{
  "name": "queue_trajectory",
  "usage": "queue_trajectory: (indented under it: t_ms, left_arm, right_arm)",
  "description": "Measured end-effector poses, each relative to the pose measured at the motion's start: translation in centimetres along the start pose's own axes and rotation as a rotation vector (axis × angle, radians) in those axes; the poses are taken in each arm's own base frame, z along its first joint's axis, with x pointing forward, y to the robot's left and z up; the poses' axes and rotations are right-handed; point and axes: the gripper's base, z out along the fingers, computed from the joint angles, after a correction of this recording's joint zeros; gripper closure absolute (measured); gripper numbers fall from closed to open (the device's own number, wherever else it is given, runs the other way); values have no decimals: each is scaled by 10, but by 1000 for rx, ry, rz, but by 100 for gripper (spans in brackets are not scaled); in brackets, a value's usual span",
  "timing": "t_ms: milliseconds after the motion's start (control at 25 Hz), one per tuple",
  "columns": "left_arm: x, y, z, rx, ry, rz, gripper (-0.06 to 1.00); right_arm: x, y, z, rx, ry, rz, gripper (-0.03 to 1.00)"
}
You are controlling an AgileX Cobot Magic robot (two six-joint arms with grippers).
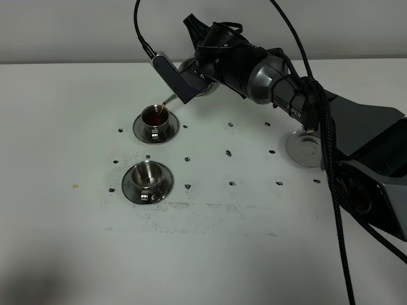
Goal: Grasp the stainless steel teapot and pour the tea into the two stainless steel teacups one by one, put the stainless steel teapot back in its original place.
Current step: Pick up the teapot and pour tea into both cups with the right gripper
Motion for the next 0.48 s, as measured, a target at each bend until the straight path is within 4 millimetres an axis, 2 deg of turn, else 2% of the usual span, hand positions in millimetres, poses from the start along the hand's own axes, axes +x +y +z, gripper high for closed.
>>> queue_trajectory:
  t_ms: [480]
  left_arm:
    - [0, 0, 0, 0, 0, 0, 37]
  right_arm:
    - [0, 0, 0, 1, 1, -1, 77]
